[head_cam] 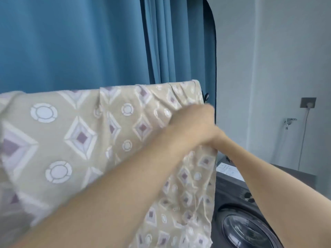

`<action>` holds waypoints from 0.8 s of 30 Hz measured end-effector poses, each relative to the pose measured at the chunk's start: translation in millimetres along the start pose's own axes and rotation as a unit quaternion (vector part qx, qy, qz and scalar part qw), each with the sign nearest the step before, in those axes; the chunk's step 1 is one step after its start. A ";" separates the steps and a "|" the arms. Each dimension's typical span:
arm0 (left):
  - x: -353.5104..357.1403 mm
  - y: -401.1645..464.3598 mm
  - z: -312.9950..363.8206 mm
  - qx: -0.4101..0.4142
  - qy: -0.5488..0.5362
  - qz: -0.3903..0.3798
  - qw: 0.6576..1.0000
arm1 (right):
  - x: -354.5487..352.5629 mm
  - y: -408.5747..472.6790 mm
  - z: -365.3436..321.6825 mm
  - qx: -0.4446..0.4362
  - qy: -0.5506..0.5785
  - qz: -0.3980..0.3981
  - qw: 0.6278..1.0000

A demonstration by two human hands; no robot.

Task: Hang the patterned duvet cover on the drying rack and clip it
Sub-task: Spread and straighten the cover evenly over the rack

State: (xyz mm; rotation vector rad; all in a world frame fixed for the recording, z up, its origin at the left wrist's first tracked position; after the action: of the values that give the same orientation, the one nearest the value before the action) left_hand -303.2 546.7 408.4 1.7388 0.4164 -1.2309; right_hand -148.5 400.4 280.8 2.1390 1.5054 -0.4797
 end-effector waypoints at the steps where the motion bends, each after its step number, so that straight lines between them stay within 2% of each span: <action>1: -30.7 8.4 -4.2 0.003 0.042 0.078 0.996 | -0.9 -7.8 10.8 0.026 -0.048 -0.015 0.998; 2: -53.2 15.9 -13.0 -0.010 0.084 0.125 0.989 | -1.3 -14.2 21.6 0.049 -0.079 -0.029 0.995; 3: -69.6 22.6 -24.9 -0.043 0.124 0.134 0.982 | -2.8 -23.5 30.2 0.081 -0.105 -0.046 0.990; 6: -75.8 35.6 -66.0 -0.153 0.164 0.028 0.974 | -8.2 -34.6 49.1 0.146 -0.137 -0.114 0.973; 8: -57.1 34.8 -82.3 -0.183 0.155 -0.027 0.970 | -15.6 -32.6 45.5 0.140 -0.088 -0.124 0.978; 10: -39.4 34.6 -86.7 -0.174 0.193 -0.008 0.966 | -23.9 -24.3 34.5 0.102 -0.006 -0.106 0.989; 12: -20.7 34.7 -75.9 -0.109 0.242 0.065 0.962 | -22.6 -24.4 25.6 0.080 0.111 -0.154 0.979; 13: -8.4 34.0 -64.3 -0.053 0.248 0.093 0.963 | -17.0 -24.8 25.1 0.079 0.139 -0.206 0.965; 15: 29.0 32.7 -38.4 0.064 0.267 0.083 0.958 | -3.7 -24.2 40.4 0.097 0.108 -0.306 0.941; 17: 77.8 31.7 -19.4 0.141 0.308 0.016 0.941 | 2.9 -17.1 67.8 0.104 -0.008 -0.329 0.939; 19: 129.4 28.8 -7.9 0.180 0.345 -0.060 0.919 | 5.5 -2.8 94.0 0.099 -0.113 -0.297 0.943; 21: 183.7 21.5 0.1 0.218 0.375 -0.149 0.889 | 13.7 12.9 122.1 0.106 -0.145 -0.279 0.943; 24: 254.3 5.9 11.0 0.284 0.395 -0.255 0.835 | 39.5 27.6 159.3 0.102 -0.162 -0.304 0.933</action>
State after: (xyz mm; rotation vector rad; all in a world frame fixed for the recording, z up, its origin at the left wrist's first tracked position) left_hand -193.3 476.7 189.6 2.7747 1.1500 -0.9664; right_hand -111.1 333.1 133.2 1.5756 1.9623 -1.1838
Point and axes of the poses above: each hand's wrist, its own y-axis towards the middle knuckle, its own x-axis out of the palm, z = x × y, the point moved 6 cm from there along y, towards the middle knuckle
